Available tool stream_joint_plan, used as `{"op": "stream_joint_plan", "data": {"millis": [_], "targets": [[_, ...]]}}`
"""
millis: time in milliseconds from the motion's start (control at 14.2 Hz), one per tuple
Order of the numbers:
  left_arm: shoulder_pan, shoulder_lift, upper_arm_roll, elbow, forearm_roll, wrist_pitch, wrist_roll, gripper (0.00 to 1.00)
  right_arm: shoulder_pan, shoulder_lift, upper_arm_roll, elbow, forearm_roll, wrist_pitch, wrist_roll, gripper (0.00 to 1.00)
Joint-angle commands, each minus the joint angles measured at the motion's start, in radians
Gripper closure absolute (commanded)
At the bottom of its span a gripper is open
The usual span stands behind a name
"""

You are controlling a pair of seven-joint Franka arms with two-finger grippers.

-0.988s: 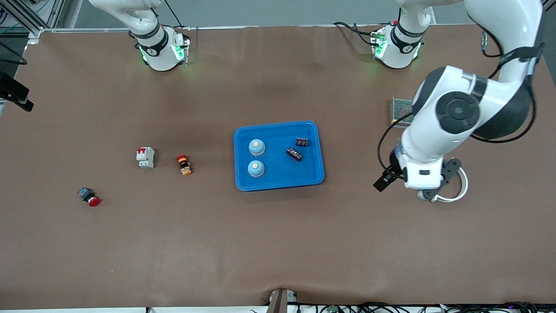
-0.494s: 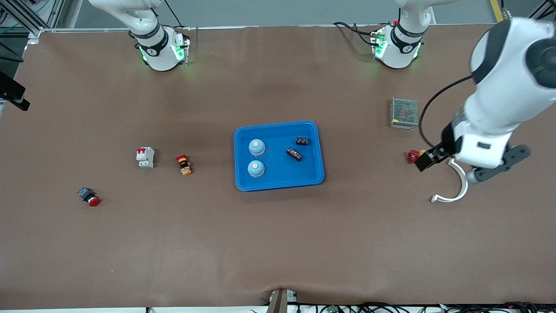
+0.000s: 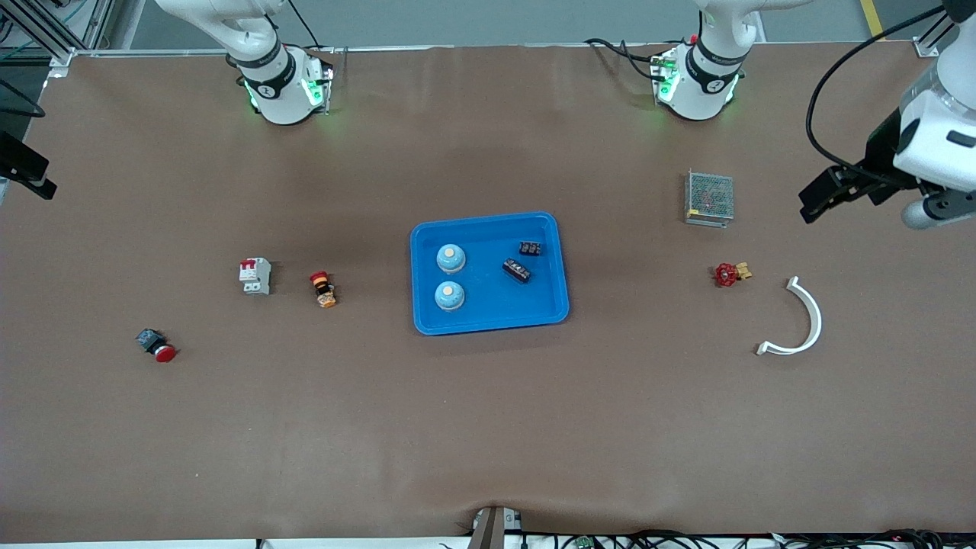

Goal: Place electrolytic capacitor and blue bell in tray

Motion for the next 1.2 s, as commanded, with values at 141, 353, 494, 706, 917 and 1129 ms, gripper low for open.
{"op": "stream_joint_plan", "data": {"millis": [141,353,494,706,917,1129], "targets": [[-0.023,-0.079,0.062,-0.076,-0.018,-0.01,0.149,0.0,0.004,0.018,-0.003,0.024,0.005,-0.015,-0.004,0.0],[-0.065,-0.108,0.131,-0.122,-0.018,-0.005,0.24,0.0,0.01,0.024,0.0,0.022,0.023,-0.018,-0.004,0.0],[-0.111,-0.125,0.191,-0.134,-0.019,-0.001,0.268,0.0,0.009,0.025,0.0,0.022,0.071,-0.047,-0.006,0.0],[-0.111,-0.129,0.176,-0.139,-0.019,-0.002,0.248,0.0,0.003,0.025,0.0,0.022,0.112,-0.053,-0.017,0.0],[-0.106,-0.128,0.157,-0.138,-0.044,-0.001,0.246,0.0,0.009,0.032,0.0,0.022,0.112,-0.063,-0.024,0.0],[-0.102,-0.126,0.154,-0.136,-0.055,-0.007,0.269,0.0,0.009,0.032,0.0,0.024,0.119,-0.101,-0.024,0.0]]}}
